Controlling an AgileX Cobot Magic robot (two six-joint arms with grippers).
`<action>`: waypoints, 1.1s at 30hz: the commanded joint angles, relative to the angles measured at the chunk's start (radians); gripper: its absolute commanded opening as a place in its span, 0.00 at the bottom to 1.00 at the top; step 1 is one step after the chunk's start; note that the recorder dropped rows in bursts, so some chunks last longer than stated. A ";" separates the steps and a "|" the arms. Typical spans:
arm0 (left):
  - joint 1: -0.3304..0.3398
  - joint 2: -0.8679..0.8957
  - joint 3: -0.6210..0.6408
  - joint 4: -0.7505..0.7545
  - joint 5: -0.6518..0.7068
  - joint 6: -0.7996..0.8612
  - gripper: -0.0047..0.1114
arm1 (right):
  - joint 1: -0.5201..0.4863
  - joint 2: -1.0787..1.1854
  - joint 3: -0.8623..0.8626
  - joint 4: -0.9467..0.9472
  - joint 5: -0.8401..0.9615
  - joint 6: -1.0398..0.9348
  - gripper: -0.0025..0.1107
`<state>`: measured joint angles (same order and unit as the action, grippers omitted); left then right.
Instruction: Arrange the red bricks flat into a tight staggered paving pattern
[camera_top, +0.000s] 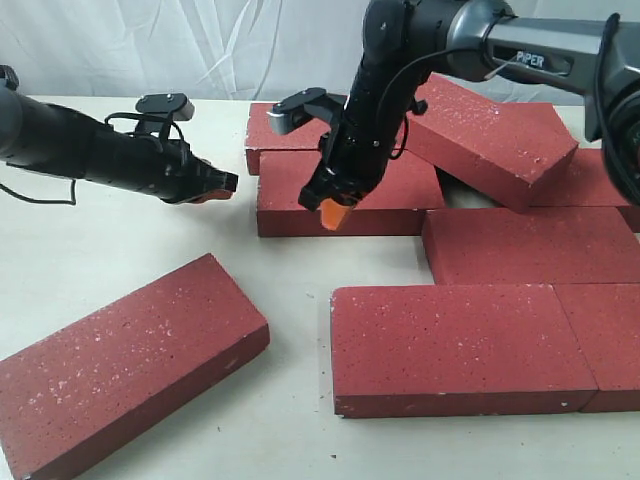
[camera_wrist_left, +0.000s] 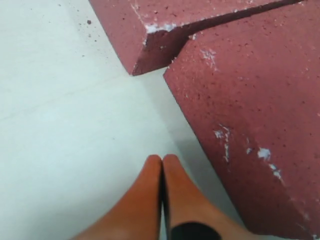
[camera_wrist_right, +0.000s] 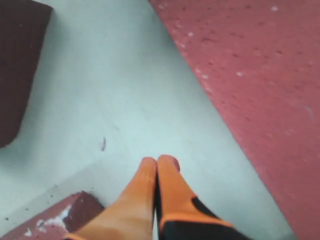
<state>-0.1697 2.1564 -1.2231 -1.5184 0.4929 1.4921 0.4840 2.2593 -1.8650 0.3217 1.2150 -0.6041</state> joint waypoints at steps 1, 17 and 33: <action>-0.035 0.006 -0.007 0.000 0.016 -0.007 0.04 | -0.007 -0.079 -0.005 -0.153 0.006 0.106 0.01; -0.117 0.055 -0.048 -0.015 -0.024 0.009 0.04 | -0.269 -0.402 0.396 -0.113 -0.223 0.154 0.01; -0.175 0.077 -0.085 -0.016 -0.007 0.009 0.04 | -0.309 -0.621 0.817 -0.182 -0.726 0.081 0.01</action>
<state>-0.3213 2.2311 -1.2974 -1.5273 0.4699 1.4988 0.1824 1.6563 -1.0547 0.1548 0.5238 -0.5118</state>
